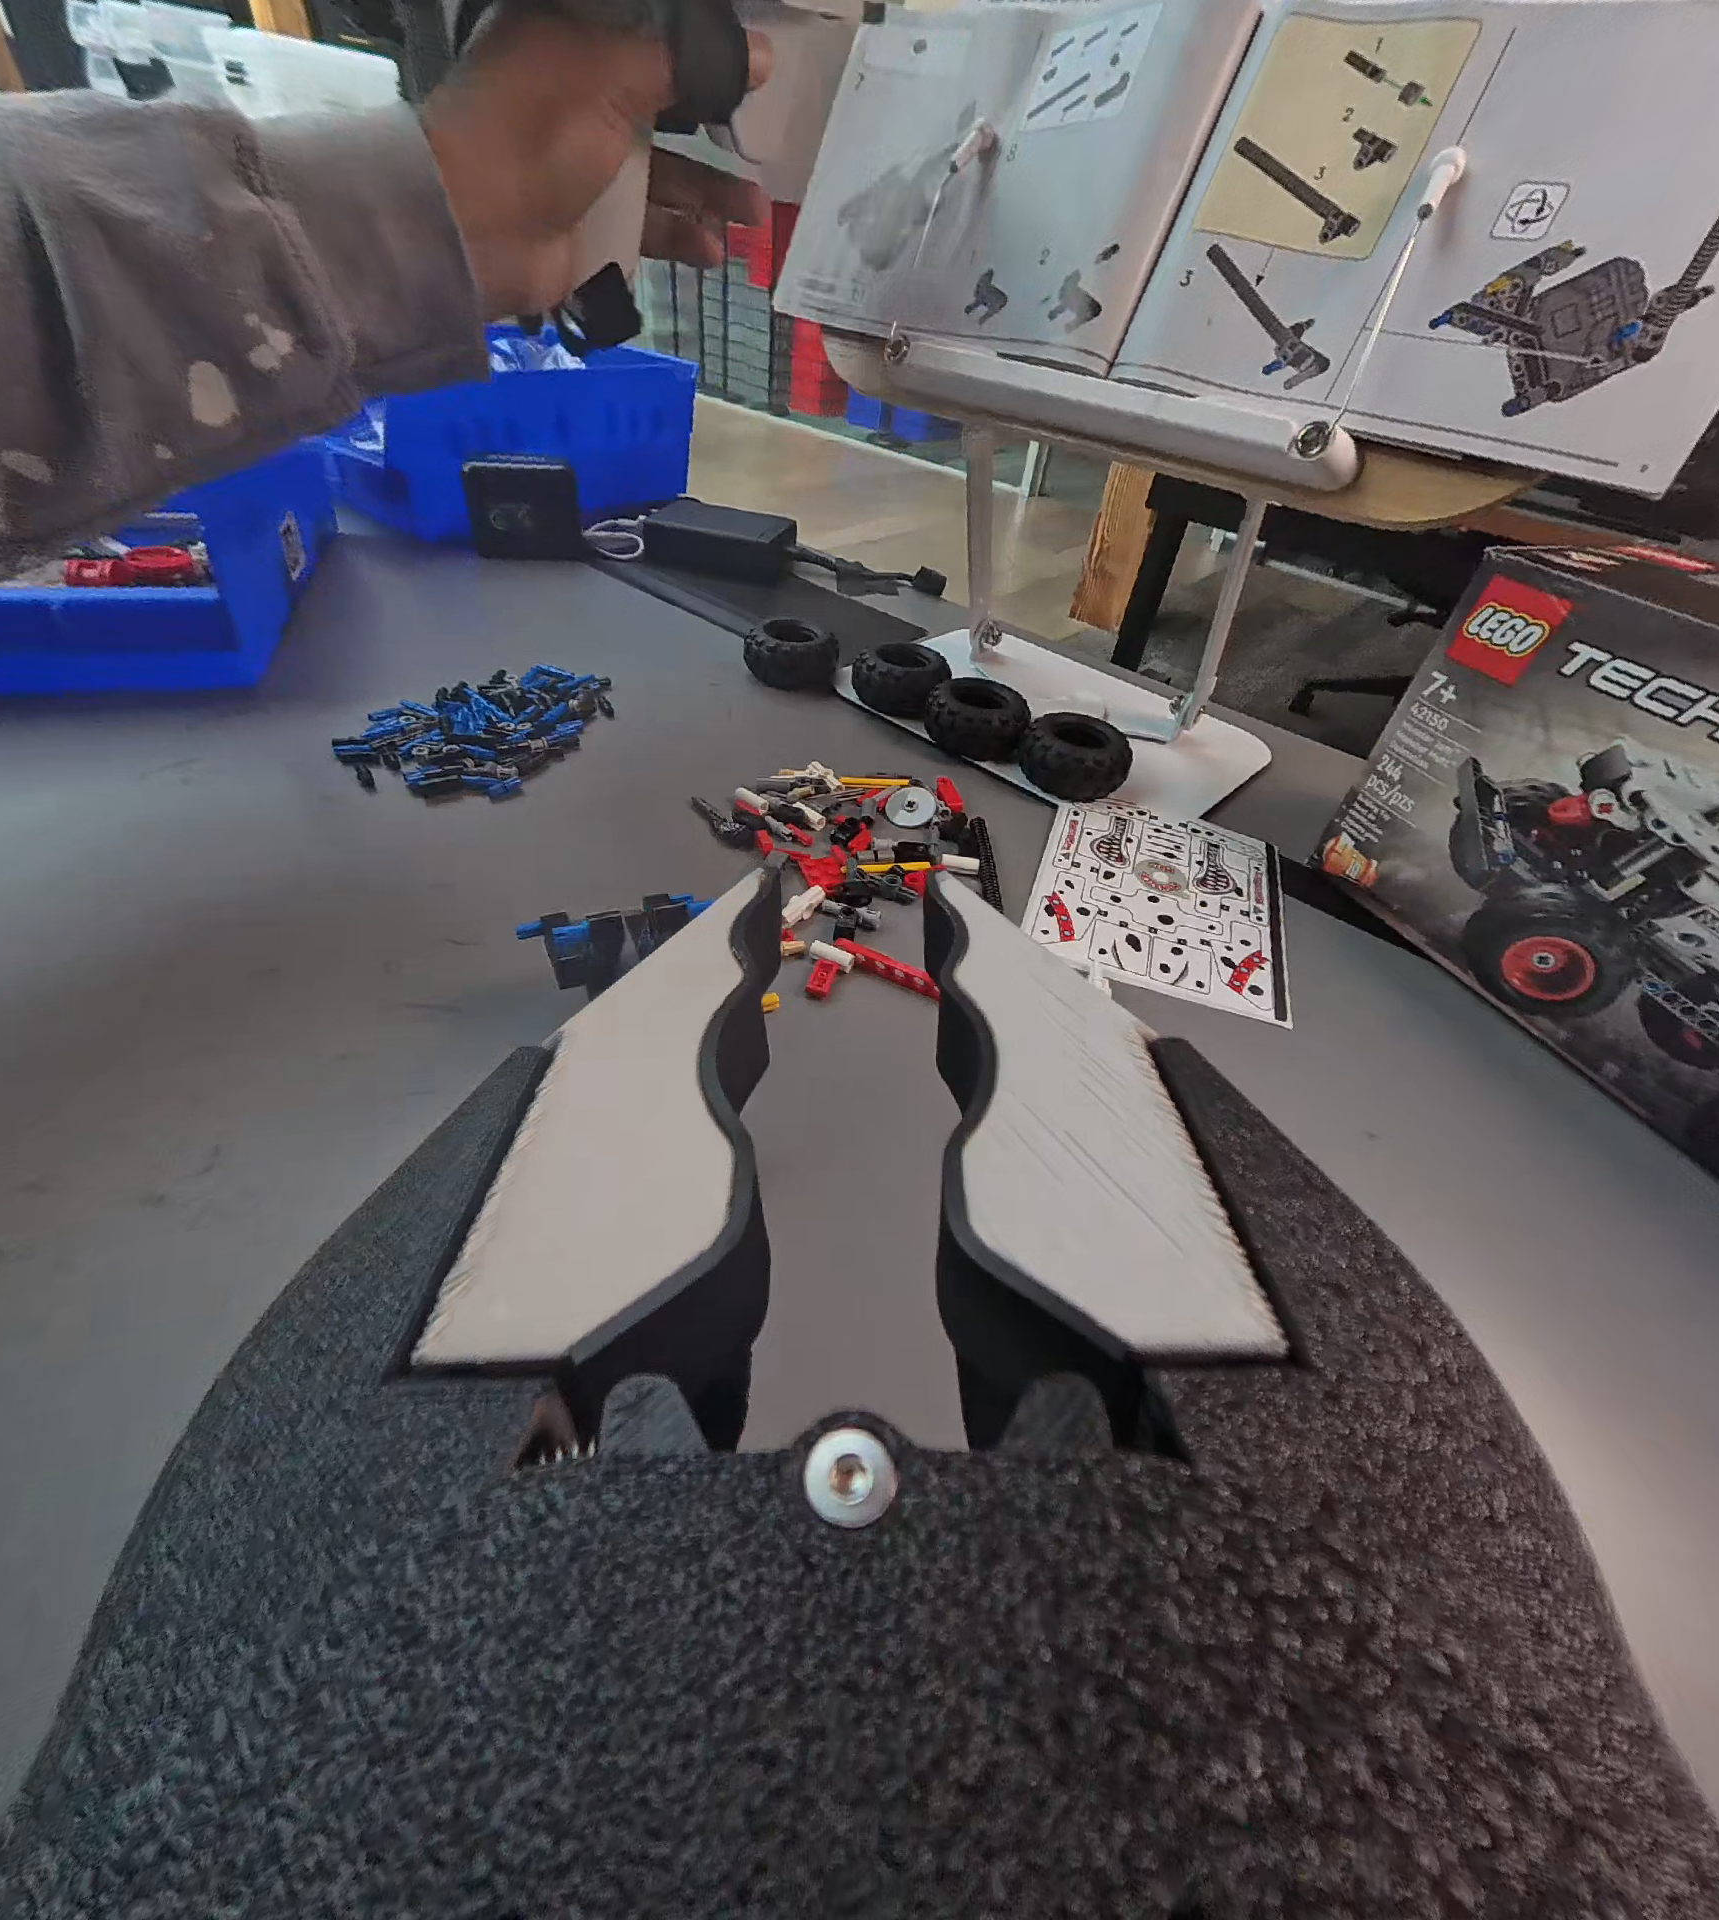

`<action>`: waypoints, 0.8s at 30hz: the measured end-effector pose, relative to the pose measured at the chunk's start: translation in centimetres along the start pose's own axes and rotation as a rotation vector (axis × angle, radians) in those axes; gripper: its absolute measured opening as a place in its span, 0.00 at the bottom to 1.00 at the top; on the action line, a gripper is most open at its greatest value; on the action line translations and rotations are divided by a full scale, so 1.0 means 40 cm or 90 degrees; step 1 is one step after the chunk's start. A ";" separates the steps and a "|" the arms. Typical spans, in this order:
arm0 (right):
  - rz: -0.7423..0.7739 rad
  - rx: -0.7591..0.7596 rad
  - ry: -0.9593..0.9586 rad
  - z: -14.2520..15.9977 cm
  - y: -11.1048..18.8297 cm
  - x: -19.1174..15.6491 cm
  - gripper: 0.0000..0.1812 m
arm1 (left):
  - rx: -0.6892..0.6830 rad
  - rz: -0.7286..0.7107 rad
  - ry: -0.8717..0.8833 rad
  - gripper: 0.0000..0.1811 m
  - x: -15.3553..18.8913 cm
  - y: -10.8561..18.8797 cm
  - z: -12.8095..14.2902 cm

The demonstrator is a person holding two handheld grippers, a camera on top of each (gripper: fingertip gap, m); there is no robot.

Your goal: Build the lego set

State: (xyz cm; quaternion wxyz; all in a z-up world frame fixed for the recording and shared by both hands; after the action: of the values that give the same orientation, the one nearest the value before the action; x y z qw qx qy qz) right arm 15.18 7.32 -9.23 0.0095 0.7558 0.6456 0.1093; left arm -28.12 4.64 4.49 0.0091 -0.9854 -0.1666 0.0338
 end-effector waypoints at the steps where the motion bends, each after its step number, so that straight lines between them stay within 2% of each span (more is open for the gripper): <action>1: 0.006 -0.003 -0.003 0.007 0.000 0.009 0.14 | 0.010 0.009 -0.006 0.01 0.019 0.030 0.001; 3: 0.020 -0.023 -0.006 0.021 0.000 0.025 0.10 | 0.031 0.026 -0.020 0.08 0.058 0.106 0.005; 7: 0.007 -0.081 -0.006 0.033 -0.025 0.060 0.08 | 0.020 0.094 -0.021 0.24 0.129 0.280 0.036; 11: -0.037 -0.145 0.051 0.014 -0.103 0.102 0.06 | -0.032 0.195 0.020 0.24 0.205 0.440 0.105; 14: -0.128 -0.215 0.069 0.003 -0.201 0.122 0.06 | -0.065 0.242 0.051 0.21 0.260 0.537 0.156; 18: -0.210 -0.310 0.131 0.021 -0.340 0.153 0.07 | -0.105 0.249 0.103 0.21 0.310 0.609 0.240; 21: -0.237 -0.367 0.138 0.034 -0.419 0.182 0.03 | -0.135 0.241 0.116 0.20 0.320 0.617 0.308; 24: -0.275 -0.411 0.124 0.036 -0.461 0.180 0.02 | -0.164 0.267 0.137 0.20 0.324 0.613 0.327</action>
State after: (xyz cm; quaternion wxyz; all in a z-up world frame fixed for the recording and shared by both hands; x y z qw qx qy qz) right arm -1.47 17.61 -12.41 0.2079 0.5466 0.7203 0.3731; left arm -8.79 -14.16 -10.10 -0.1057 -0.9894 0.0400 -0.0916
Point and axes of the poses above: each gripper's, where its closed fingertips meet, y back along the fingers, z out of its underside, x = y × z across the jaws, the point moved 10 cm from there along y, back along the fingers, and after that the axes turned 3 degrees about y, right-handed, at the moved point
